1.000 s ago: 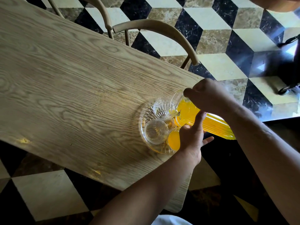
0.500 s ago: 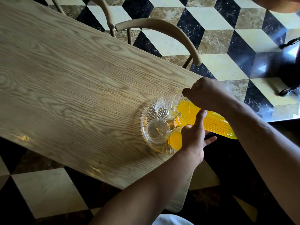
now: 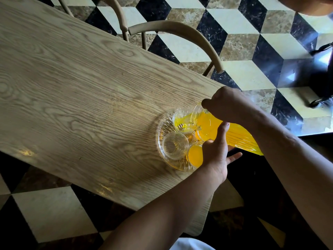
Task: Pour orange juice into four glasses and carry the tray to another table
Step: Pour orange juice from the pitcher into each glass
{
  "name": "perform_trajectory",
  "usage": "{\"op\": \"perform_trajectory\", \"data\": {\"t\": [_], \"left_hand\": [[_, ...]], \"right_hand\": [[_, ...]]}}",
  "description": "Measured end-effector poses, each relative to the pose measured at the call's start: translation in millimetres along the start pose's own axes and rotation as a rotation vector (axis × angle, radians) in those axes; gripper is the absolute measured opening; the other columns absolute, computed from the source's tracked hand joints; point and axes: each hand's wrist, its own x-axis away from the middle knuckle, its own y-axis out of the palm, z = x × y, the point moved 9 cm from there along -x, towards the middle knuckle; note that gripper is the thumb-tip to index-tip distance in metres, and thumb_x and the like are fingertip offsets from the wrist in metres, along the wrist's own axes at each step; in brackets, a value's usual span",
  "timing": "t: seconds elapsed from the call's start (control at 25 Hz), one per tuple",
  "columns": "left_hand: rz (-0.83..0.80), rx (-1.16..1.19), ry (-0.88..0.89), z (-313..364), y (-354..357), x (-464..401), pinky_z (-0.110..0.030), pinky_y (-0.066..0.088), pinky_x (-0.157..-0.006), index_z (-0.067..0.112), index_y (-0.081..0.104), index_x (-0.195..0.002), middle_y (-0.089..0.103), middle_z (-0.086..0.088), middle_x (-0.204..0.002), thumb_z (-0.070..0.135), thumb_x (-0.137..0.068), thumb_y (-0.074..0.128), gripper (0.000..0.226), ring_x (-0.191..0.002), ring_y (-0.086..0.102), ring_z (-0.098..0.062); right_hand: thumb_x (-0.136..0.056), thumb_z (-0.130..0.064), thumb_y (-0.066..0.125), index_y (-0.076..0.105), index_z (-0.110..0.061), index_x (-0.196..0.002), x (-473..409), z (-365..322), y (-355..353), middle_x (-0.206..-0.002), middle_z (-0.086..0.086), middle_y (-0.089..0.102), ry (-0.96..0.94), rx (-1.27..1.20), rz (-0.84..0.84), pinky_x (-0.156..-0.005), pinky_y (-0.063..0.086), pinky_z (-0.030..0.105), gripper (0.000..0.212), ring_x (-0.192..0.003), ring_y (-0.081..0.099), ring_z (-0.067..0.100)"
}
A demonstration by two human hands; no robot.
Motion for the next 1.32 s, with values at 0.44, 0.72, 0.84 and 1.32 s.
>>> {"op": "perform_trajectory", "data": {"t": [0.44, 0.72, 0.84, 1.32], "left_hand": [[-0.028, 0.019, 0.002, -6.9, 5.7, -4.8, -0.045, 0.067, -0.079, 0.019, 0.056, -0.096, 0.053, -0.007, -0.109, 0.070, -0.027, 0.076, 0.089, -0.122, 0.066, -0.033], [-0.026, -0.001, -0.016, -11.1, 5.9, -4.5, -0.047, 0.067, -0.081, 0.018, 0.056, -0.097, 0.052, -0.008, -0.108, 0.070, -0.032, 0.078, 0.086, -0.119, 0.067, -0.032], [-0.037, -0.012, -0.023, -12.6, 4.9, -5.8, -0.051, 0.065, -0.086, 0.017, 0.057, -0.097, 0.053, -0.008, -0.105, 0.066, -0.045, 0.085, 0.077, -0.107, 0.066, -0.029], [-0.009, -0.005, -0.052, -16.4, -1.2, -5.4, -0.051, 0.065, -0.087, 0.017, 0.057, -0.098, 0.054, -0.012, -0.111, 0.056, -0.079, 0.081, 0.049, -0.123, 0.067, -0.036]], "right_hand": [[-0.087, -0.041, 0.054, 0.067, -0.003, -0.077, 0.9, 4.1, -6.0, -0.067, 0.013, 0.061, 0.008, 0.025, 0.014, -0.059, 0.044, 0.031, 0.041, -0.062, 0.056, 0.031], [-0.088, -0.040, 0.054, 0.066, -0.003, -0.076, 3.2, 5.0, -6.9, -0.063, 0.011, 0.057, 0.015, 0.042, 0.013, -0.056, 0.040, 0.030, 0.041, -0.056, 0.050, 0.027], [-0.087, -0.039, 0.055, 0.063, -0.003, -0.071, 3.6, 4.4, -7.4, -0.059, 0.011, 0.054, 0.015, 0.037, 0.015, -0.054, 0.038, 0.029, 0.040, -0.053, 0.048, 0.026], [-0.089, -0.043, 0.053, 0.069, -0.006, -0.077, 3.4, 2.3, -6.0, -0.064, 0.010, 0.059, 0.013, 0.104, 0.020, -0.056, 0.040, 0.029, 0.042, -0.056, 0.052, 0.026]]}}
